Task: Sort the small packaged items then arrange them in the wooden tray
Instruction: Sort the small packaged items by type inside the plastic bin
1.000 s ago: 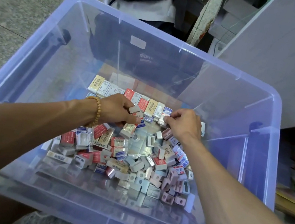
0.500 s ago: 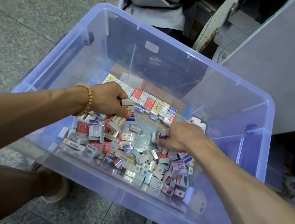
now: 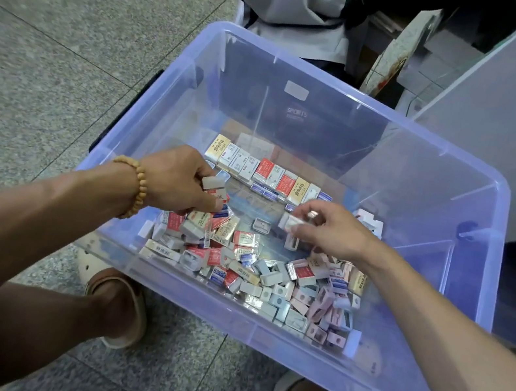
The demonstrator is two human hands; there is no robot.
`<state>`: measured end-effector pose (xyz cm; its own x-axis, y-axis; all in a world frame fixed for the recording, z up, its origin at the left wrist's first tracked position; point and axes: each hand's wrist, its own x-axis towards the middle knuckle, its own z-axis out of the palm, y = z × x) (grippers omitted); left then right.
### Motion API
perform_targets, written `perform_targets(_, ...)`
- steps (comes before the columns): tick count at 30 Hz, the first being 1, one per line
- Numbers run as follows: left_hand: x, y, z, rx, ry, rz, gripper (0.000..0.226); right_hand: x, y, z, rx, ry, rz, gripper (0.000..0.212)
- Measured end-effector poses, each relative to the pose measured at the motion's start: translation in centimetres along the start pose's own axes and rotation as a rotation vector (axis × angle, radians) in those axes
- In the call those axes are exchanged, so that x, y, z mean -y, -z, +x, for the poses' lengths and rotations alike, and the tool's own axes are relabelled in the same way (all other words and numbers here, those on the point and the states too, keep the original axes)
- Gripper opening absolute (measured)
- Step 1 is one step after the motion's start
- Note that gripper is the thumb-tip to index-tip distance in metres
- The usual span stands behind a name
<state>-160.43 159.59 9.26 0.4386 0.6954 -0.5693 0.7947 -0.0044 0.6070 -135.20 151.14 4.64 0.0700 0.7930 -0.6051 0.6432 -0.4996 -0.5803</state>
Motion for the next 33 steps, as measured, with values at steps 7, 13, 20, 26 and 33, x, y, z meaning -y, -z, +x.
perform_targets(7,0.0,0.1,-0.4,-0.048,0.059,0.009,0.026,2.7,-3.4,3.9,-0.139,-0.139,0.646,0.031)
perform_targets(13,-0.1,0.1,-0.1,-0.061,0.082,0.011,0.029,6.0,-4.5,8.9,-0.233,-0.176,0.79,0.025)
perform_targets(20,0.0,0.1,0.3,-0.071,0.084,0.022,0.028,9.8,-6.7,12.6,-0.346,-0.064,0.45,0.01)
perform_targets(26,-0.2,0.1,0.4,-0.066,0.089,0.009,0.026,10.2,-7.1,13.3,-0.409,-0.083,0.394,0.021)
perform_targets(33,0.0,0.1,0.5,-0.067,0.092,-0.009,0.028,9.2,-6.9,12.7,-0.367,-0.09,0.538,0.02)
